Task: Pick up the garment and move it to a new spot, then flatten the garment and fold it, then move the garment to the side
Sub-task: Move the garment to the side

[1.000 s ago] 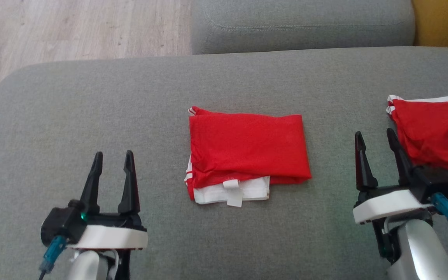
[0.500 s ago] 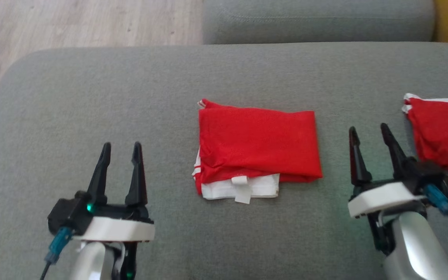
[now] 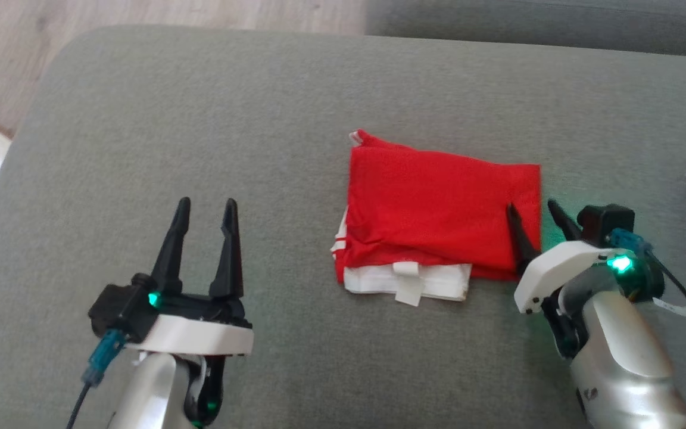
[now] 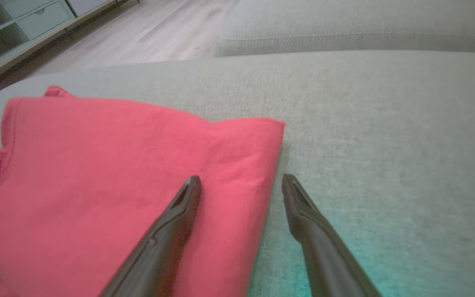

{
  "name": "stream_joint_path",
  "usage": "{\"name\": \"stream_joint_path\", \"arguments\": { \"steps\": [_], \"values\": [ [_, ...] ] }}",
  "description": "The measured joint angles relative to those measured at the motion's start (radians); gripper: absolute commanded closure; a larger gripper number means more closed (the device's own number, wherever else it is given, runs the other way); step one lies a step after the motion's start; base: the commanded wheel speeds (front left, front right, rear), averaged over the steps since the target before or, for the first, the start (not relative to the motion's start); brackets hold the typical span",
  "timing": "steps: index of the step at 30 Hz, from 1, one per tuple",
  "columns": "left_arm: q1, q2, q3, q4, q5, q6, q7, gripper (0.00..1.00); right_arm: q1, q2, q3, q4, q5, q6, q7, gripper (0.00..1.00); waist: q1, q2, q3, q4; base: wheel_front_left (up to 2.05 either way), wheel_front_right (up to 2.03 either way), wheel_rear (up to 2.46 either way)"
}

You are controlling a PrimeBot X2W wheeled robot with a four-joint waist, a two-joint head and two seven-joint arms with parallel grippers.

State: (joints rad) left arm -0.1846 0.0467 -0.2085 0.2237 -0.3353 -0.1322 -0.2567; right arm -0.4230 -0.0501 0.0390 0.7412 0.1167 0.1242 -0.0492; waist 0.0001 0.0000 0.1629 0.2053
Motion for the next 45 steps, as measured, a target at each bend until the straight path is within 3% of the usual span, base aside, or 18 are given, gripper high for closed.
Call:
{"name": "stream_joint_path", "arguments": {
  "steps": [7, 9, 18, 25, 28, 34, 35, 41, 45],
  "values": [
    [0.0, 0.0, -0.018, 0.001, -0.01, 0.0, 0.0, 0.0, -0.068, -0.009, 0.022, 0.126, 0.062, 0.0, 0.027, 0.0, -0.0001, 0.0, 0.018, 0.037, 0.0, 0.0, 0.0],
    [0.0, 0.0, -0.018, 0.001, -0.01, 0.0, 0.0, 0.0, -0.085, -0.012, 0.051, 0.147, 0.068, 0.0, 0.016, 1.0, 0.0, 0.0, 0.016, 0.036, 0.0, 0.0, 0.0],
    [-0.001, 0.0, -0.026, -0.004, -0.006, 0.0, 0.0, 0.0, -0.108, -0.009, 0.088, 0.156, -0.118, 0.0, -0.128, 1.0, -0.0001, 0.0, -0.003, -0.025, 0.0, 0.0, 0.0],
    [-0.041, 0.0, -0.081, -0.011, -0.005, 0.0, 0.0, 0.0, -0.12, -0.034, 0.097, 0.095, -0.226, 0.0, -0.15, 1.0, -0.0002, 0.0, -0.022, -0.107, 0.0, 0.0, 0.0],
    [-0.062, 0.0, -0.113, -0.015, -0.006, 0.002, 0.0, 0.0, -0.121, -0.091, 0.122, 0.052, -0.232, 0.0, -0.14, 1.0, -0.0002, 0.0, -0.024, -0.149, 0.0, 0.0, 0.0],
    [-0.115, -0.001, -0.185, -0.037, -0.025, 0.02, 0.0, 0.0, -0.151, -0.265, 0.188, -0.026, -0.203, 0.0, -0.072, 1.0, -0.0002, 0.0, -0.01, -0.224, 0.0, 0.0, 0.0],
    [-0.115, -0.001, -0.185, -0.037, -0.025, 0.02, 0.0, 0.0, -0.151, -0.265, 0.188, -0.026, -0.203, 0.0, -0.072, 1.0, -0.0002, 0.0, -0.01, -0.224, 0.0, 0.0, 0.0],
    [-0.161, -0.002, -0.214, -0.05, -0.026, 0.036, 0.0, 0.0, -0.205, -0.441, 0.231, -0.08, -0.108, 0.0, -0.012, 1.0, 0.0, 0.0, 0.036, -0.264, 0.0, 0.0, 0.0],
    [-0.167, -0.002, -0.214, -0.051, -0.026, 0.036, 0.0, 0.0, -0.223, -0.525, 0.247, -0.083, -0.053, 0.0, 0.01, 1.0, 0.0, 0.0, 0.07, -0.273, 0.0, 0.0, 0.0]
  ]
}}
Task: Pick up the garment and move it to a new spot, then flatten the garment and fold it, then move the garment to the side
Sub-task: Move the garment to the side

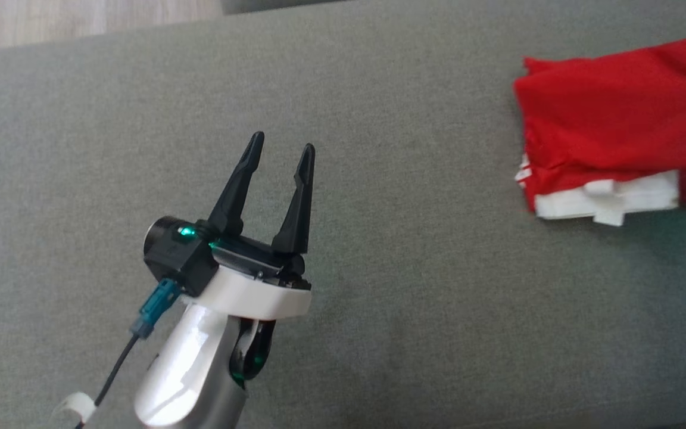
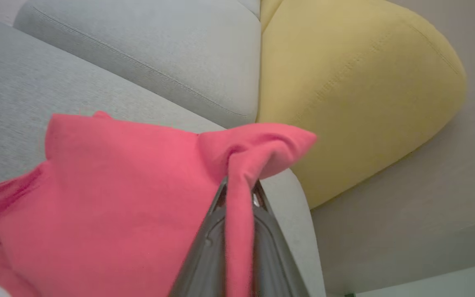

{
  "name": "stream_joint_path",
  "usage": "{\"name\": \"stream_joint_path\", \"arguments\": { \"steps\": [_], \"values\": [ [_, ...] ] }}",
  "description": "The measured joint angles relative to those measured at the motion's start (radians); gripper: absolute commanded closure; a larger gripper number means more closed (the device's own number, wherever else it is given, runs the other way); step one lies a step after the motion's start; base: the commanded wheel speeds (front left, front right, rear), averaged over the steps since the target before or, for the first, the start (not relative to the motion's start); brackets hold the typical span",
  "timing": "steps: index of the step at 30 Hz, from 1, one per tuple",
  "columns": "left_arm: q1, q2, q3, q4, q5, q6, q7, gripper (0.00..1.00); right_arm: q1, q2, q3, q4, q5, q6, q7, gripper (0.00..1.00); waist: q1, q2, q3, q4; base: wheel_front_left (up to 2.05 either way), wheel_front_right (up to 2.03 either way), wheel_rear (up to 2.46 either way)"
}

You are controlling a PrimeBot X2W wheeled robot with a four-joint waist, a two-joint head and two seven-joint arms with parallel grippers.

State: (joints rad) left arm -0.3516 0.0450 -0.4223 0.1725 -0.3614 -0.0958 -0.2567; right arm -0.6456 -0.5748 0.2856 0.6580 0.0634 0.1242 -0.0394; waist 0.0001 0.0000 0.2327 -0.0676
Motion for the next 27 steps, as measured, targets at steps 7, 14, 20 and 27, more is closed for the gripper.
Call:
{"name": "stream_joint_path", "arguments": {
  "steps": [7, 14, 20, 27],
  "values": [
    [-0.036, 0.0, 0.002, 0.003, 0.0, -0.006, 0.0, 0.0, -0.041, -0.076, -0.026, 0.046, 0.023, 0.0, 0.026, 1.0, 0.0, 0.0, 0.054, 0.013, 0.0, 0.0, 0.0],
    [-0.042, 0.0, 0.004, 0.012, 0.0, -0.01, 0.0, 0.0, -0.066, -0.102, -0.068, 0.117, -0.019, 0.0, 0.027, 1.0, 0.0, 0.0, 0.091, 0.043, 0.0, 0.0, 0.0],
    [-0.054, 0.0, 0.016, 0.023, 0.0, -0.019, 0.0, 0.0, -0.068, -0.083, -0.138, 0.162, -0.059, 0.0, 0.01, 0.0, 0.0, 0.0, 0.087, 0.05, 0.0, 0.0, 0.0],
    [-0.046, -0.001, 0.081, 0.029, 0.006, -0.02, 0.0, 0.0, -0.081, -0.004, -0.207, 0.137, -0.103, 0.0, -0.03, 0.0, -0.0002, 0.0, 0.031, 0.04, 0.0, 0.0, 0.0]
  ]
}}
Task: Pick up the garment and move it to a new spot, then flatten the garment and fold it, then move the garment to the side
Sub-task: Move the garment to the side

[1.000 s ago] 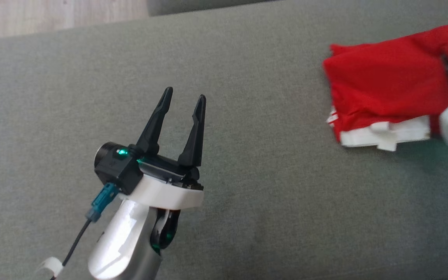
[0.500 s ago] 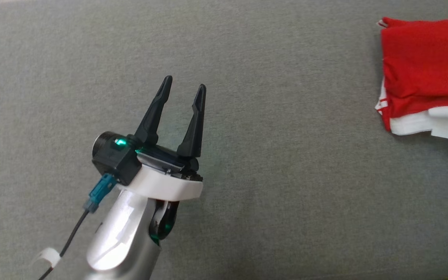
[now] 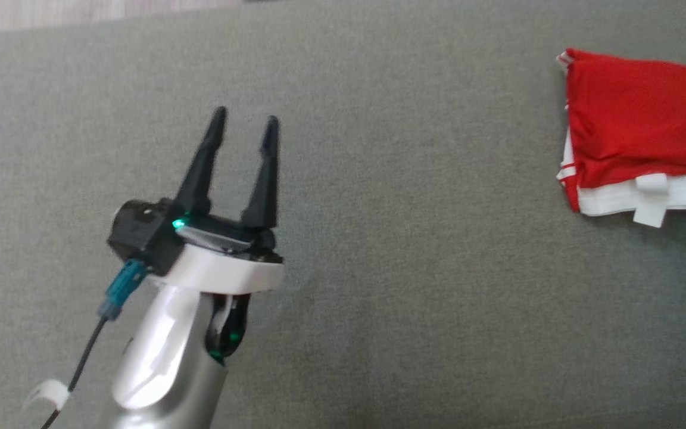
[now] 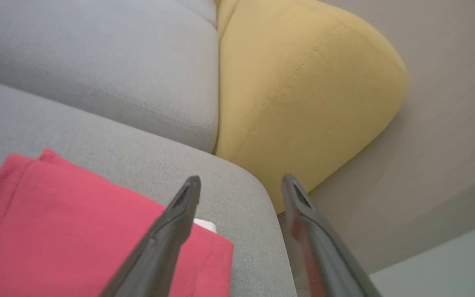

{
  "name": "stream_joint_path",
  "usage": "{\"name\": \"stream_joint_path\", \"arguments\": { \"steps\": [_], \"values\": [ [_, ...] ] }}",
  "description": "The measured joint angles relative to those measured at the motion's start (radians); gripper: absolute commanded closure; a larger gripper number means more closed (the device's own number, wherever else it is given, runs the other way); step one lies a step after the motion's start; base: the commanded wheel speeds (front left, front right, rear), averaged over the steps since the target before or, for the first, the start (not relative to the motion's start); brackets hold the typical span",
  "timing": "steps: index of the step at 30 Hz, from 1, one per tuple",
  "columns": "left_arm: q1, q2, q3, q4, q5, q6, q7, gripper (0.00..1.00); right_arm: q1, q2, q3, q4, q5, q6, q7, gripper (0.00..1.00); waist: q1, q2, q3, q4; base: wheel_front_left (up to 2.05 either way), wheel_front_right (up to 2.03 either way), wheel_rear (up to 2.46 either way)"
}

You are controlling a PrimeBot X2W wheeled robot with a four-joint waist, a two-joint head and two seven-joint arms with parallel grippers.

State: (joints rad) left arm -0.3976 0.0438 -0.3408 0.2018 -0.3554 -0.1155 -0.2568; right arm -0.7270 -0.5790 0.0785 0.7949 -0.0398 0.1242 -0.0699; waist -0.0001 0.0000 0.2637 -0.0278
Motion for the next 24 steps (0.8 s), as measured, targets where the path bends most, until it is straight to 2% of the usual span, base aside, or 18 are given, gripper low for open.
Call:
{"name": "stream_joint_path", "arguments": {
  "steps": [5, 9, 10, 13, 18, 21, 24],
  "values": [
    [0.044, 0.0, 0.064, -0.001, 0.015, 0.0, 0.0, 0.0, 0.002, 0.089, -0.042, -0.089, 0.005, 0.0, -0.027, 0.0, 0.0, 0.0, -0.057, -0.007, 0.0, 0.0, 0.0],
    [0.087, -0.001, 0.111, -0.004, 0.022, 0.0, 0.0, 0.0, 0.011, 0.188, -0.1, -0.213, 0.048, 0.0, -0.036, 0.0, -0.0001, 0.0, -0.107, -0.008, 0.0, 0.0, 0.0],
    [0.105, 0.0, 0.126, -0.007, 0.023, 0.001, 0.0, 0.0, 0.037, 0.242, -0.134, -0.287, 0.076, 0.0, -0.037, 0.0, -0.0001, 0.0, -0.131, -0.005, 0.0, 0.0, 0.0],
    [0.137, -0.001, 0.146, -0.011, 0.031, 0.001, 0.0, 0.0, 0.115, 0.326, -0.155, -0.388, 0.106, 0.0, -0.038, 0.0, -0.0002, 0.0, -0.164, 0.002, 0.0, 0.0, 0.0],
    [0.189, -0.001, 0.17, -0.01, 0.033, 0.002, 0.0, 0.0, 0.271, 0.465, -0.157, -0.491, 0.146, 0.0, -0.06, 0.0, -0.0002, 0.0, -0.197, 0.019, 0.0, 0.0, 0.0],
    [0.213, 0.0, 0.182, -0.003, 0.031, 0.002, 0.0, 0.0, 0.343, 0.509, -0.155, -0.503, 0.166, 0.0, -0.088, 0.0, -0.0002, 0.0, -0.208, 0.031, 0.0, 0.0, 0.0],
    [0.234, 0.0, 0.181, 0.003, 0.035, 0.001, 0.0, 0.0, 0.406, 0.518, -0.151, -0.493, 0.177, 0.0, -0.125, 0.0, -0.0001, 0.0, -0.212, 0.04, 0.0, 0.0, 0.0]
  ]
}}
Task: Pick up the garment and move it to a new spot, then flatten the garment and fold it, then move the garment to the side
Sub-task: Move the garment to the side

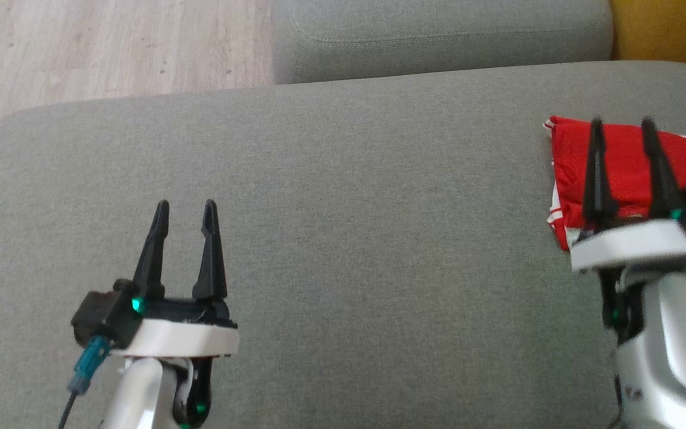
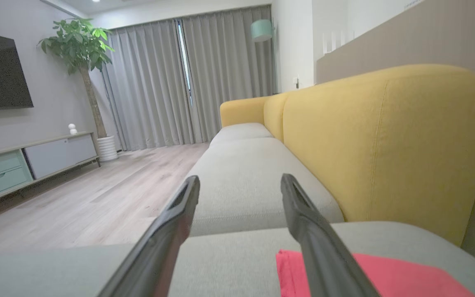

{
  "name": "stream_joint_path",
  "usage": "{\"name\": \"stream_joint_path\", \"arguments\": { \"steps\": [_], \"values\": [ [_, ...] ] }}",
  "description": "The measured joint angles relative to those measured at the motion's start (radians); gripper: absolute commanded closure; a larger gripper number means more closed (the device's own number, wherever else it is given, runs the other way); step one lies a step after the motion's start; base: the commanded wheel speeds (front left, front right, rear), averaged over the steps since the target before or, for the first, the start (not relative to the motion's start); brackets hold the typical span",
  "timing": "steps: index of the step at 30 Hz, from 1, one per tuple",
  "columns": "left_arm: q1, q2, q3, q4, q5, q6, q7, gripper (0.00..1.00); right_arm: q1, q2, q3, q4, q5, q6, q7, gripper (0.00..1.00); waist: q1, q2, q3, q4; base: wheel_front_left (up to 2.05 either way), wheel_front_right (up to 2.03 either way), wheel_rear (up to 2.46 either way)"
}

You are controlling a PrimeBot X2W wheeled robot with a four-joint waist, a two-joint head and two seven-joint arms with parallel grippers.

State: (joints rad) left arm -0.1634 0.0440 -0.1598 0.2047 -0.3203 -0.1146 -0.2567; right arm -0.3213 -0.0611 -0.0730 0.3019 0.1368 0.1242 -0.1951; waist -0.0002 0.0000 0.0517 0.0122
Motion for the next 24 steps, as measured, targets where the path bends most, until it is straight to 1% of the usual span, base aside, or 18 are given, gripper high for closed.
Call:
{"name": "stream_joint_path", "arguments": {
  "steps": [3, 5, 7, 8, 11, 16, 24],
  "values": [
    [0.011, 0.0, 0.0, 0.014, -0.009, -0.001, 0.0, 0.0, 0.043, 0.002, 0.005, 0.012, 0.008, 0.0, -0.029, 0.0, 0.0001, 0.0, -0.002, 0.004, 0.0, 0.0, 0.0],
    [0.025, 0.0, 0.001, 0.024, -0.046, -0.001, 0.0, 0.0, 0.084, 0.002, 0.039, 0.035, 0.036, 0.0, -0.047, 0.0, 0.0, 0.0, -0.003, 0.005, 0.0, 0.0, 0.0],
    [0.039, 0.0, 0.001, 0.027, -0.038, -0.002, 0.0, 0.0, 0.126, 0.007, 0.065, 0.055, 0.034, 0.0, -0.053, 0.0, 0.0001, 0.0, -0.002, 0.006, 0.0, 0.0, 0.0],
    [0.044, 0.0, 0.002, 0.027, -0.038, -0.002, 0.0, 0.0, 0.145, 0.015, 0.064, 0.06, 0.043, 0.0, -0.053, 0.0, 0.0002, 0.0, -0.003, 0.008, 0.0, 0.0, 0.0],
    [0.052, 0.001, 0.008, 0.026, -0.038, -0.009, 0.0, 0.0, 0.186, 0.016, 0.044, 0.024, 0.067, 0.0, -0.053, 0.0, 0.0001, 0.0, -0.002, 0.011, 0.0, 0.0, 0.0],
    [0.058, 0.002, 0.034, 0.013, -0.038, -0.009, 0.0, 0.0, 0.195, 0.016, 0.048, -0.02, 0.064, 0.0, -0.053, 0.0, 0.0002, 0.0, -0.002, 0.007, 0.0, 0.0, 0.0],
    [0.085, 0.001, 0.035, 0.005, -0.039, -0.01, 0.0, 0.0, 0.196, 0.016, 0.072, -0.027, 0.047, 0.0, -0.053, 0.0, 0.0001, 0.0, -0.016, -0.001, 0.0, 0.0, 0.0]
  ]
}}
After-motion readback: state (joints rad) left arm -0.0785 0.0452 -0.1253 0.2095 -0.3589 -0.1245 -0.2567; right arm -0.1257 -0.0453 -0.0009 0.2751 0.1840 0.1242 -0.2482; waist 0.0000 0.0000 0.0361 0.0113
